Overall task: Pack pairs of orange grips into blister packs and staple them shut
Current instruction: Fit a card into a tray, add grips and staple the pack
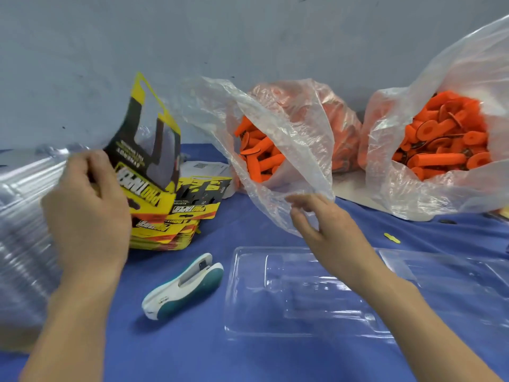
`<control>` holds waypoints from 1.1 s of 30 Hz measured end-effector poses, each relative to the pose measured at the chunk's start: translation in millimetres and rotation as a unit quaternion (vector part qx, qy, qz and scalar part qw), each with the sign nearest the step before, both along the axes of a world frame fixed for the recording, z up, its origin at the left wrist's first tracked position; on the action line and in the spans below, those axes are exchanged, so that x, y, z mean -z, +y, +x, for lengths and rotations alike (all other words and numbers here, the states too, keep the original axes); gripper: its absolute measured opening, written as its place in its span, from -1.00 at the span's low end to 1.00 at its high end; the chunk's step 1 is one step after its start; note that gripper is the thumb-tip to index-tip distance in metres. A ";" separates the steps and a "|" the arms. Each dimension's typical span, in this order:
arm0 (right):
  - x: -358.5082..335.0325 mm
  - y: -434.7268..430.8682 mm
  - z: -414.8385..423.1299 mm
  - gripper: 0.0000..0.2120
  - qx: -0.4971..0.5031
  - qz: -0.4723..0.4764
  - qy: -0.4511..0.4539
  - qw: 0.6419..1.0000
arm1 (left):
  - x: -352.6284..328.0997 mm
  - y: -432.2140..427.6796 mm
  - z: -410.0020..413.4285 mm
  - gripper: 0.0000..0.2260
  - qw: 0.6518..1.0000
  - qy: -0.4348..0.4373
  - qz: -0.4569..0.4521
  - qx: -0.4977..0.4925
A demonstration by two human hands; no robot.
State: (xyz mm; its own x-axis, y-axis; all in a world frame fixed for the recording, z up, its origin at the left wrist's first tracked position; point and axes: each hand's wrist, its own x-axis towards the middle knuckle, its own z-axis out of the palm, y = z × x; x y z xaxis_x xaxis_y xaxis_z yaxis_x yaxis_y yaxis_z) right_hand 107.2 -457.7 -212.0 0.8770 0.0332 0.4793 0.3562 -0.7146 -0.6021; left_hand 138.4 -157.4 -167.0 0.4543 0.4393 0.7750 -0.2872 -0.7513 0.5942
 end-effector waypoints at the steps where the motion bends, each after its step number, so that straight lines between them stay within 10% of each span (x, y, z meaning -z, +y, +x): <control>1: -5.0 0.1 -0.7 -0.72 -0.024 0.075 -0.003 0.997 | -11.6 -2.0 -5.1 -0.70 0.995 -0.026 -0.058 0.079; 3: -15.1 -2.5 -2.6 -0.63 -0.072 0.235 0.010 0.969 | -21.9 -13.1 -15.2 -0.69 0.949 -0.014 -0.191 0.250; 8: -20.9 -28.8 -6.4 -0.28 -0.102 0.477 0.080 0.869 | 10.5 -57.7 -21.2 -0.77 0.872 0.198 -0.133 0.429; 10: -15.9 -44.5 -10.4 -0.42 -0.076 0.511 0.091 0.851 | 26.5 -69.7 -17.5 -0.77 0.846 0.259 -0.137 0.445; 13: -6.5 -69.2 -21.3 -0.80 -0.032 0.470 0.097 0.877 | 39.2 -80.2 -12.1 -0.78 0.816 0.326 -0.143 0.454; 22: 0.5 -110.0 -43.8 -0.84 -0.051 0.342 0.112 0.932 | 31.1 -100.4 -21.1 -0.90 0.859 0.193 -0.112 0.460; 26: 7.7 -119.8 -50.9 -0.79 -0.045 0.266 0.084 0.959 | 42.7 -96.3 -42.9 -0.91 0.897 0.046 0.136 0.417; 33: 33.3 -129.8 -55.0 -0.58 -0.028 0.092 0.101 0.990 | 95.9 -79.8 -54.8 -0.84 0.824 -0.027 0.366 0.432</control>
